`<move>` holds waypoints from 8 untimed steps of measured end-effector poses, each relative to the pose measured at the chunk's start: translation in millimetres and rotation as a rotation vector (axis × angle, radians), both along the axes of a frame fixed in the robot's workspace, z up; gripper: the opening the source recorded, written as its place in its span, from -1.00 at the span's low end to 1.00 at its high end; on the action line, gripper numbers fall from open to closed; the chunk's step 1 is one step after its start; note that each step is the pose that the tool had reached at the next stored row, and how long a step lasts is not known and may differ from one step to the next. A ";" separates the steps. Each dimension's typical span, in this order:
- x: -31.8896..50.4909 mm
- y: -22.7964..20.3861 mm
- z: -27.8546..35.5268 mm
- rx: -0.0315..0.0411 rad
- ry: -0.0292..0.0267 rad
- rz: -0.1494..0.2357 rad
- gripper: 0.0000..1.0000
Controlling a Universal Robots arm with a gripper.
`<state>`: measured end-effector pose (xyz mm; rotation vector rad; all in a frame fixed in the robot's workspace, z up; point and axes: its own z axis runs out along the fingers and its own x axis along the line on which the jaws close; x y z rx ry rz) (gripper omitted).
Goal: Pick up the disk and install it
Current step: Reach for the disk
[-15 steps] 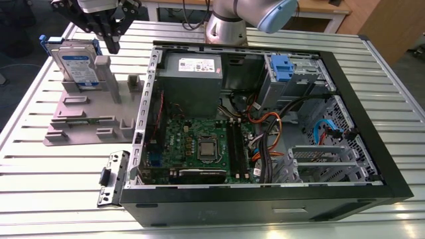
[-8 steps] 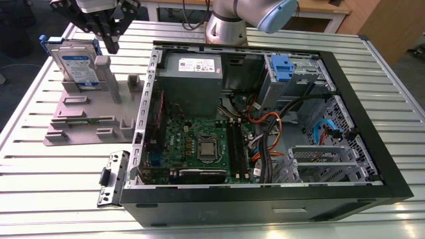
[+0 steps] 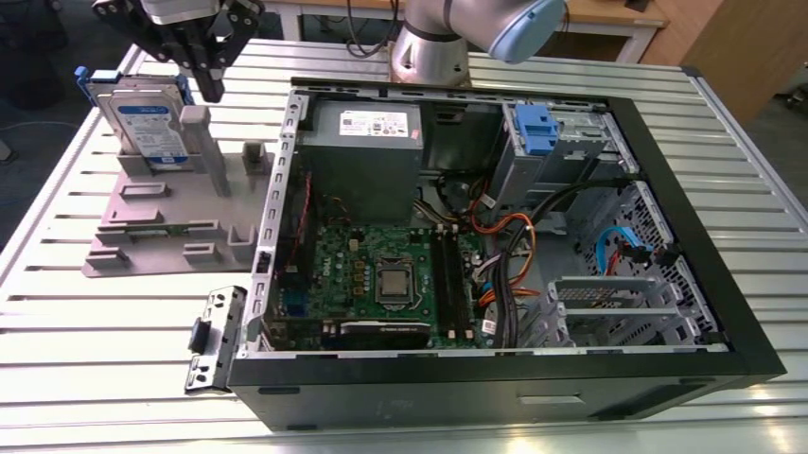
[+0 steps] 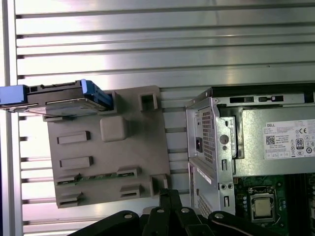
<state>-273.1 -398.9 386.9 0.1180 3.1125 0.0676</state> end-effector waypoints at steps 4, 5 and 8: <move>-0.9 0.0 -0.1 0.0000 0.0000 0.000 -0.80; -1.1 0.0 0.0 0.0000 0.0000 0.000 -0.80; -1.8 0.0 -0.1 0.0000 0.0000 0.000 -0.80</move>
